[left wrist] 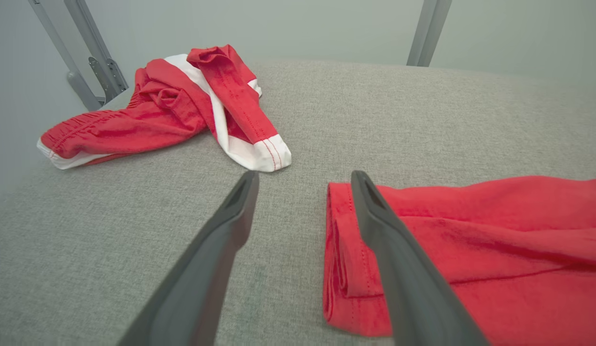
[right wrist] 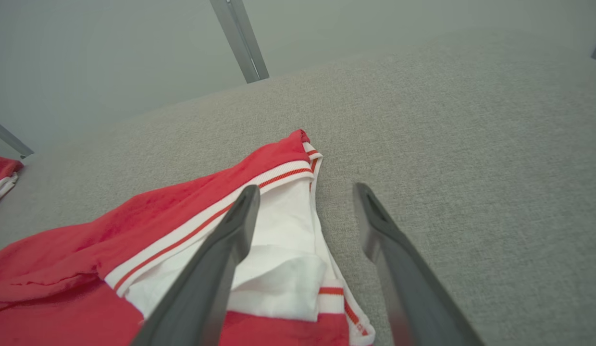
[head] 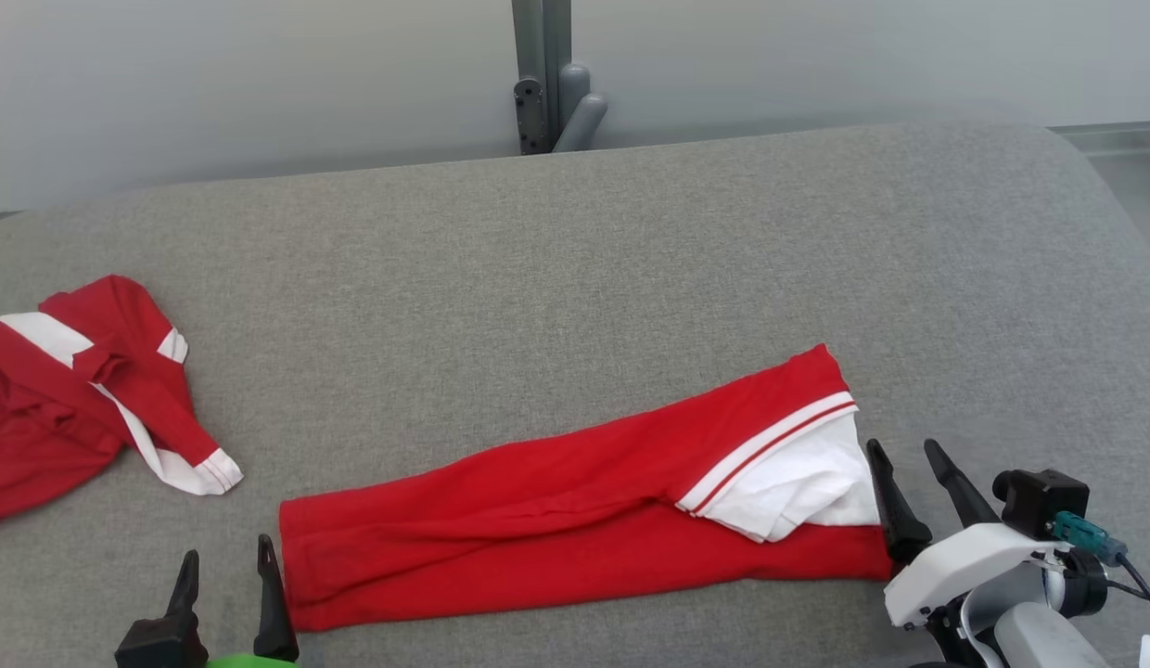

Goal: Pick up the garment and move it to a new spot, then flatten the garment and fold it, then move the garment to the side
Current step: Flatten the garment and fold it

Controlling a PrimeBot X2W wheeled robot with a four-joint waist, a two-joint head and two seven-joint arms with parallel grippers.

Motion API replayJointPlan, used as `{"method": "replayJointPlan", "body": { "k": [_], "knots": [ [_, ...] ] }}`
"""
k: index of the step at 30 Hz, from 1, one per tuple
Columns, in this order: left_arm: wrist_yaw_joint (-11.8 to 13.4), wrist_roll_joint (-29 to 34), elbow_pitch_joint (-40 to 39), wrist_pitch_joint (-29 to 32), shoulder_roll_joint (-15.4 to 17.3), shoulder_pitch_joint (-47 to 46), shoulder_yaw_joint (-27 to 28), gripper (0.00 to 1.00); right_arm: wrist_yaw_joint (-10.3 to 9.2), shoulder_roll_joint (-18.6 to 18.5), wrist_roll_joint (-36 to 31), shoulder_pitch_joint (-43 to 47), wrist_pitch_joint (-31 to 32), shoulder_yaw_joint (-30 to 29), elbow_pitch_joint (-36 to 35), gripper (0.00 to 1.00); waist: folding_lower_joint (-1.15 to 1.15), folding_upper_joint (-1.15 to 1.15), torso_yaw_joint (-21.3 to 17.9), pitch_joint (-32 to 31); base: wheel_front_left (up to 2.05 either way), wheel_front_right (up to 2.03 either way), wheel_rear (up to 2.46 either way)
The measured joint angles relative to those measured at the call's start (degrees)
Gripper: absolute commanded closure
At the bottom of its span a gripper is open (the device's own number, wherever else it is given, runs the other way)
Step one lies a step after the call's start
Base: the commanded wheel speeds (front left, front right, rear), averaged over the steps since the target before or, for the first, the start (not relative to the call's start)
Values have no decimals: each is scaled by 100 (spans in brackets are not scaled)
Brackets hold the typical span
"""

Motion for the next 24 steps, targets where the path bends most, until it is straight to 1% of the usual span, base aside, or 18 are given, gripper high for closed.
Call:
{"method": "replayJointPlan", "body": {
  "k": [3,7,10,11,13,19,23,24],
  "knots": [
    [40,-43,-21,0,0,0,-140,0,0,44,-199,-49,0,-42,99,0,0,0,87,17,0,0,0],
    [44,-59,-53,0,-2,-15,-331,0,0,65,-454,-270,-1,-57,415,0,0,0,203,91,0,0,0],
    [42,-35,-55,0,-2,-70,-374,0,0,102,-615,-626,-1,-121,898,0,0,0,325,216,0,0,0],
    [42,-35,-55,0,-2,-70,-374,0,0,102,-615,-626,-1,-121,898,0,0,0,325,216,0,0,0],
    [40,10,-54,0,-2,-120,-396,0,0,169,-699,-829,-1,-107,1333,0,0,0,430,296,0,0,0],
    [33,49,-54,0,-2,-164,-390,0,0,250,-578,-1151,108,-11,2237,0,0,0,617,414,0,0,0],
    [20,52,-56,0,-2,-178,-401,0,1,268,-421,-1340,122,36,2607,0,0,-1,693,456,0,0,0],
    [19,52,-56,0,-2,-181,-405,0,1,287,-347,-1366,123,56,2660,44,0,-1,704,464,0,0,0]
  ]
}}
